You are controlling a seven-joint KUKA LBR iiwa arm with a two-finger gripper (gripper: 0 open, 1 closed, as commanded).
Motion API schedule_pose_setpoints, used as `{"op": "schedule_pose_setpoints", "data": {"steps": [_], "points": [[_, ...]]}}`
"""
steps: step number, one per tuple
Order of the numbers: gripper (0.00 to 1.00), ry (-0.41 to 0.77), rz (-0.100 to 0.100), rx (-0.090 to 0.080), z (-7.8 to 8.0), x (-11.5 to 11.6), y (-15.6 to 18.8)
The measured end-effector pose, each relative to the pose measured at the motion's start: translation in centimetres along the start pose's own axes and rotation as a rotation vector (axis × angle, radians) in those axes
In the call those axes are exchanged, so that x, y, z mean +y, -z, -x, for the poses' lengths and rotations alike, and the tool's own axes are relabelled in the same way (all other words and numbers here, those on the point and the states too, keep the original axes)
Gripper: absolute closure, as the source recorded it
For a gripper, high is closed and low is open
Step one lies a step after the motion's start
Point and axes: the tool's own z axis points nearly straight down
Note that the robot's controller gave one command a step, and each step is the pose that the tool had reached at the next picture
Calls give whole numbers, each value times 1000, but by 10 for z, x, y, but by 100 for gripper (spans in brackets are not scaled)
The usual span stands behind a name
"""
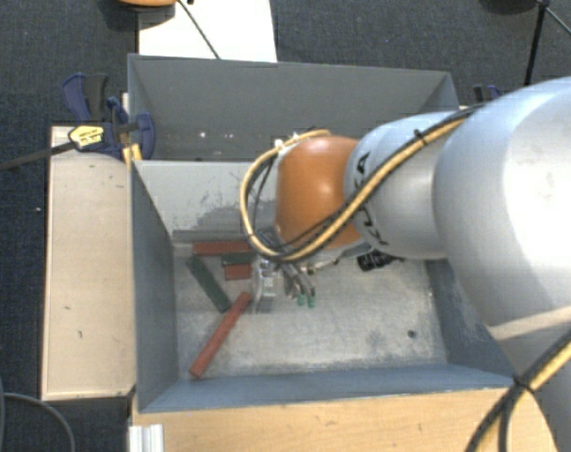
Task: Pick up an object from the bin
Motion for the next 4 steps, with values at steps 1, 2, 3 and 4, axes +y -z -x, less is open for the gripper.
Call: {"op": "schedule_pose_setpoints", "data": {"steps": [1,2,3,4], "points": [[0,-2,0,1,0,0,0],[0,-3,0,1,0,0,0],[0,-19,-2,1,-18,48,0],[100,256,-2,-5,-8,65,0]]}}
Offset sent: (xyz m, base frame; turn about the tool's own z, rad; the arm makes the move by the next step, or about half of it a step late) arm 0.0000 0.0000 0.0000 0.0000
